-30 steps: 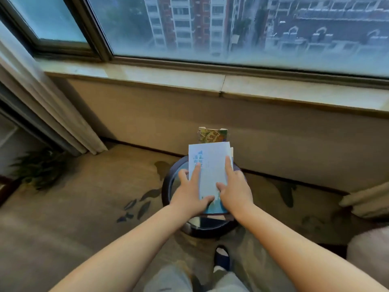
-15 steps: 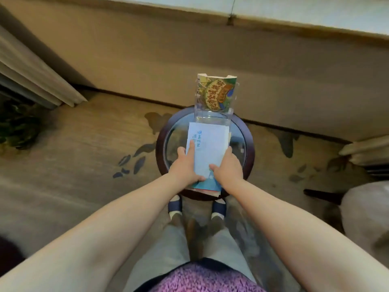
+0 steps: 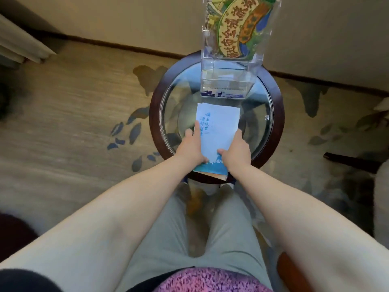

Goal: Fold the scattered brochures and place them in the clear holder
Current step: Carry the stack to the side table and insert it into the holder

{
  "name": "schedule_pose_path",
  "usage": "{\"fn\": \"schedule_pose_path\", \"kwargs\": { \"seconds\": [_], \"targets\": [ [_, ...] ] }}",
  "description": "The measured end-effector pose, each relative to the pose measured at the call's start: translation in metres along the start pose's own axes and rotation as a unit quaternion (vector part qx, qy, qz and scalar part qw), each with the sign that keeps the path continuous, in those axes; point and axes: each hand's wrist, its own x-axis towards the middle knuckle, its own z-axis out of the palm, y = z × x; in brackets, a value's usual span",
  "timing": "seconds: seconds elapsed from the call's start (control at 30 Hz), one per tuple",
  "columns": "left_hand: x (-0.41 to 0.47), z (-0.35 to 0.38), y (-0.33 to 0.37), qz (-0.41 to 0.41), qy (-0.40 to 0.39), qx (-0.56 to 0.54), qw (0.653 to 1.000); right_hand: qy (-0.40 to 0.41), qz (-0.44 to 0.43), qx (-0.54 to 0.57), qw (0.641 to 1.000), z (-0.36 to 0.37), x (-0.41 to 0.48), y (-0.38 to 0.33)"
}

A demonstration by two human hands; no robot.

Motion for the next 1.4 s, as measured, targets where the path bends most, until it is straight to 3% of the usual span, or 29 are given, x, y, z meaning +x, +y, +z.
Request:
{"fn": "schedule_pose_path", "kwargs": {
  "seconds": [0.2, 0.37, 0.57, 0.67, 0.83, 1.0, 1.17, 1.27, 1.4],
  "targets": [
    [0.036, 0.019, -0.005, 0.009, 0.031, 0.006, 0.999, 0.007, 0.031, 0.030, 0.999, 0.027, 0.033, 0.015],
    [0.047, 0.017, 0.003, -0.007, 0.069, -0.013, 0.998, 0.021, 0.038, -0.059, 0.997, 0.031, 0.037, 0.017],
    [0.056, -0.002, 0.025, -0.059, 0.107, -0.213, 0.969, -0.005, 0.068, 0.014, 0.998, 0.017, 0.051, 0.004],
    [0.056, -0.007, 0.031, -0.084, 0.089, -0.285, 0.951, -0.005, 0.068, 0.058, 0.996, 0.009, 0.055, 0.006],
    [0.048, -0.015, 0.036, -0.121, 0.064, -0.332, 0.933, -0.050, 0.142, 0.217, 0.965, -0.007, 0.056, 0.010],
    [0.036, -0.022, 0.039, -0.089, 0.107, -0.302, 0.943, -0.051, 0.156, 0.244, 0.956, -0.016, 0.046, 0.008],
    [0.019, -0.035, 0.035, -0.008, 0.136, -0.218, 0.966, 0.043, 0.047, 0.156, 0.986, -0.028, 0.028, 0.004],
    [0.004, -0.040, 0.040, 0.079, 0.163, -0.154, 0.971, 0.081, -0.066, 0.129, 0.986, -0.040, 0.012, 0.000],
    [-0.003, -0.047, 0.056, 0.094, 0.170, -0.065, 0.979, 0.102, -0.205, 0.006, 0.974, -0.055, 0.002, -0.004]
  ]
}}
